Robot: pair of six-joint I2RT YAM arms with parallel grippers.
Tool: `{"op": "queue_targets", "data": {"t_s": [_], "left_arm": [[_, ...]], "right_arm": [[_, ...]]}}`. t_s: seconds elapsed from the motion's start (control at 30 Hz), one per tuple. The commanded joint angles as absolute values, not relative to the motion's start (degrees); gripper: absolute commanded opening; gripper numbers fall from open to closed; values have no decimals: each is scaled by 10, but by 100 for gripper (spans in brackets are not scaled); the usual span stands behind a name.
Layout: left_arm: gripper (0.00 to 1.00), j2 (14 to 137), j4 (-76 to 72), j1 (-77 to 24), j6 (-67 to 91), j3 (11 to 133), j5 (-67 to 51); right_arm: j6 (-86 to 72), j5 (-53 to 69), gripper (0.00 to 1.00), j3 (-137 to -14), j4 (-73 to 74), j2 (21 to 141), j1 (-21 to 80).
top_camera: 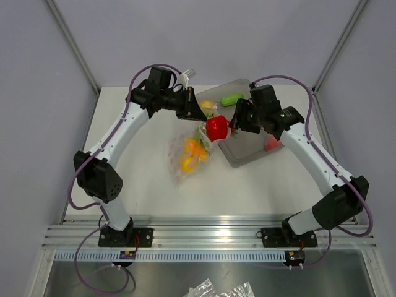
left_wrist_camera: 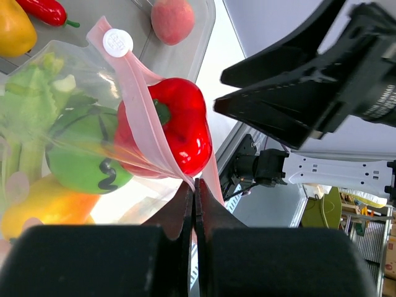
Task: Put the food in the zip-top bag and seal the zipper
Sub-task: Place the fake vegetable in the zipper food storage bag, then adjust the zipper food storage bag at the center of the board.
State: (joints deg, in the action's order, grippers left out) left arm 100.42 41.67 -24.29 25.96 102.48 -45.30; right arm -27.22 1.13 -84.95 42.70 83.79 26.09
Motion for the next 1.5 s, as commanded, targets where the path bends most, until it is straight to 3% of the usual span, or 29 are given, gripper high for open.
{"op": "queue_targets", "data": {"t_s": [0.0,0.23,0.33,0.47,0.5,0.83,1.1,1.2,1.33,1.47], "left_arm": [[0,969,388,-244,259,1057,-480],[0,969,390,-244,259,1058,-479],[0,968,390,-244,258,1058,-480],[0,964,392,-244,257,1059,-480],[0,964,395,-243,257,1061,-481],[0,940,477,-140,213,1109,-435],[0,934,504,-141,212,1150,-424],[0,961,528,-147,211,1175,-428],[0,966,527,-163,207,1183,-421],[0,972,547,-164,193,1176,-418]], "right_arm": [[-284,45,60,-844,393,850,258],[-285,84,57,-837,377,881,258],[-288,110,48,-831,359,903,258],[-292,132,18,-849,342,932,258],[-290,131,0,-858,345,937,258],[-249,95,0,-1018,425,930,273],[-248,67,0,-1065,431,945,310],[-238,89,0,-1171,519,1005,315],[-239,59,0,-1159,457,980,350],[-233,36,0,-1209,539,1025,353]]}}
